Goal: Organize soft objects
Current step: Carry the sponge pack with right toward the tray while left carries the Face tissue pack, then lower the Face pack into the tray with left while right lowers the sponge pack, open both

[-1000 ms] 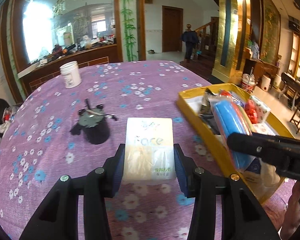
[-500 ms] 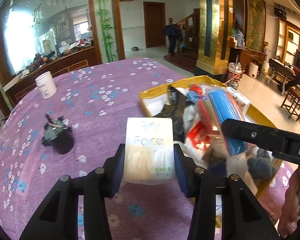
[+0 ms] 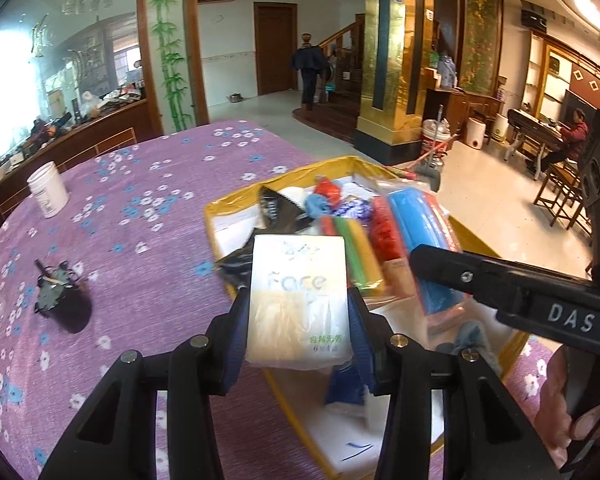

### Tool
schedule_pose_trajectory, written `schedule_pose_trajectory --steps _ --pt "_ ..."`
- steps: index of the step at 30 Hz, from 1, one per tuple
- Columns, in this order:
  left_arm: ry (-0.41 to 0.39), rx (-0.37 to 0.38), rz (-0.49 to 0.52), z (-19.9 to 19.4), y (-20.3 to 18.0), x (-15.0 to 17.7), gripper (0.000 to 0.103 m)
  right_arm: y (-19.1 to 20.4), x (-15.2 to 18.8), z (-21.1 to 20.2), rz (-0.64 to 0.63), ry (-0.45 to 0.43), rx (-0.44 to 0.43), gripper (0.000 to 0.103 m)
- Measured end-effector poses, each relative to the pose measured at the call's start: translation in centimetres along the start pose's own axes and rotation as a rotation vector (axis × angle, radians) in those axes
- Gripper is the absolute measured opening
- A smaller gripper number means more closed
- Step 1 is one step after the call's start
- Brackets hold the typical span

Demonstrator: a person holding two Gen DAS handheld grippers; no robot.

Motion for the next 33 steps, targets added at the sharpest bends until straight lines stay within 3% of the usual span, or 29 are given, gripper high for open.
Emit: schedule_pose_trajectory --steps 12,33 --pt "0.033 0.067 0.057 2.4 -4.1 -0.1 0.045 -2.7 -0.2 -0.3 0.015 0.021 0.058 0.046" --pt "0.073 0.096 0.058 4.5 -4.4 0.6 0.045 -3.1 0.1 1.5 0.003 0.067 0.084 0.046"
Point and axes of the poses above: each gripper's, at about its wrist camera, not at the fingertips, and z roughly the way its jaws point, y to its left, x to its underside, the point moved 4 cm from there along z, roughly the way its jaws point, and after that the axes turned 2 degrees about y, right-handed, at the moved point
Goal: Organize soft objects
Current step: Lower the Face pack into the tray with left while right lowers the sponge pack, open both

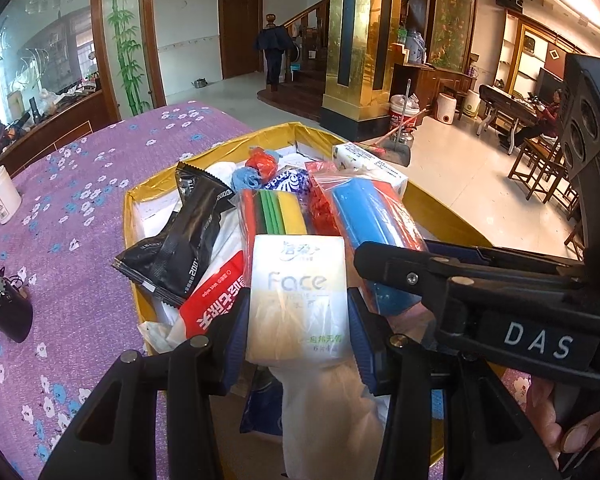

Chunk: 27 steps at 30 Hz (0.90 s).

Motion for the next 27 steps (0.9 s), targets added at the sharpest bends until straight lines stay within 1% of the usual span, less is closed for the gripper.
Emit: schedule_pose_trajectory --steps 10,23,26,27 --pt "0.006 0.003 -0.001 0.2 -0.3 0.2 0.045 0.2 0.2 0.7 -0.003 0.017 0.008 0.046" --pt "0.009 0.033 -0.011 0.5 -0.3 0.6 0.045 0.4 0.1 1.6 -0.008 0.03 0.043 0.046" --pt "0.009 0.043 -0.008 0.6 -0.4 0.8 0.05 0.3 0.1 1.6 -0.005 0.027 0.046 0.046" --pt "0.01 0.045 -0.008 0.6 -0.5 0.8 0.055 0.3 0.2 1.7 -0.003 0.024 0.05 0.046"
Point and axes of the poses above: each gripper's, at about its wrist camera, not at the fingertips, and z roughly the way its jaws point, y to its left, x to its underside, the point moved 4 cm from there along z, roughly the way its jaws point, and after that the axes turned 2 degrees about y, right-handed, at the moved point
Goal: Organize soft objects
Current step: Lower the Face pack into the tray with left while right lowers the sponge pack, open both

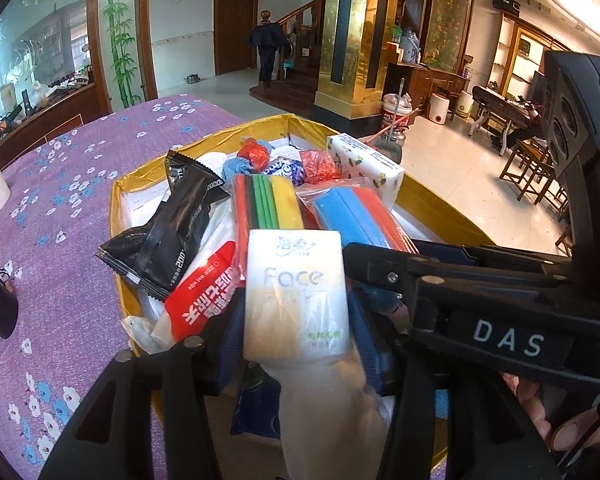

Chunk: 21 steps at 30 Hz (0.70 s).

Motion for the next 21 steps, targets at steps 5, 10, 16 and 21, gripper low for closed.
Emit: schedule_pose_trajectory --steps 5,10,16,21 --pt "0.004 -0.014 -0.001 0.0 0.1 0.1 0.063 -0.1 -0.1 0.0 -0.001 -0.007 0.007 0.046" --pt "0.0 -0.047 0.009 -0.7 -0.1 0.4 0.077 -0.2 -0.1 0.0 -0.003 -0.015 0.015 0.046" --pt "-0.004 -0.052 0.027 -1.6 -0.4 0.5 0.085 0.2 0.0 -0.3 -0.009 -0.004 -0.001 0.067" --pt "-0.005 -0.06 0.035 -1.9 -0.4 0.5 0.086 0.5 0.1 -0.9 -0.017 -0.015 0.001 0.071"
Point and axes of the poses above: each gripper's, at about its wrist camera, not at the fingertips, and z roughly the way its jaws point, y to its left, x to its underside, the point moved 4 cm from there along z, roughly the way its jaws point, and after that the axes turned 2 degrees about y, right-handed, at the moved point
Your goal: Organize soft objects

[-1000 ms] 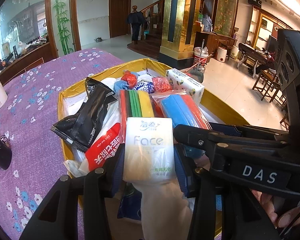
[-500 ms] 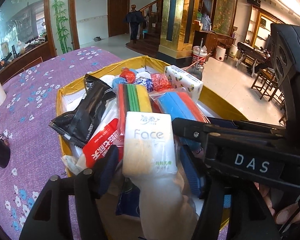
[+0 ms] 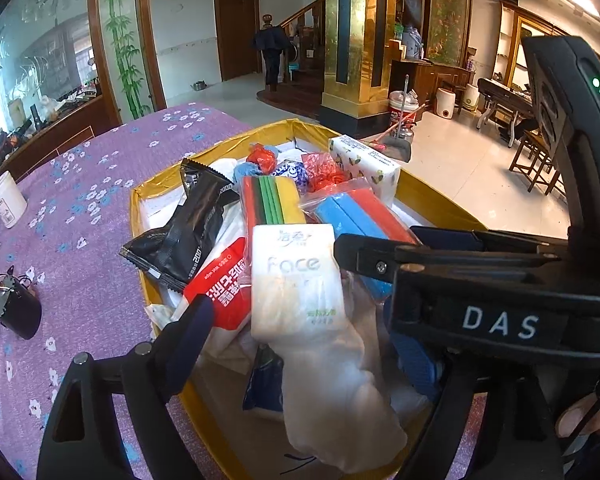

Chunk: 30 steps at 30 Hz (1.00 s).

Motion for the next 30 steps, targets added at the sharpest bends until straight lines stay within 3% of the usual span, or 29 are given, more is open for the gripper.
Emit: schedule_pose_trajectory --steps 12,30 --pt "-0.003 -0.008 -0.031 -0.9 1.2 0.3 0.089 1.4 -0.2 -1.0 -0.021 -0.021 0.006 0.077" --pt "-0.004 0.017 -0.081 -1.5 2.4 0.5 0.092 2.3 -0.2 -1.7 -0.028 -0.034 0.004 0.077"
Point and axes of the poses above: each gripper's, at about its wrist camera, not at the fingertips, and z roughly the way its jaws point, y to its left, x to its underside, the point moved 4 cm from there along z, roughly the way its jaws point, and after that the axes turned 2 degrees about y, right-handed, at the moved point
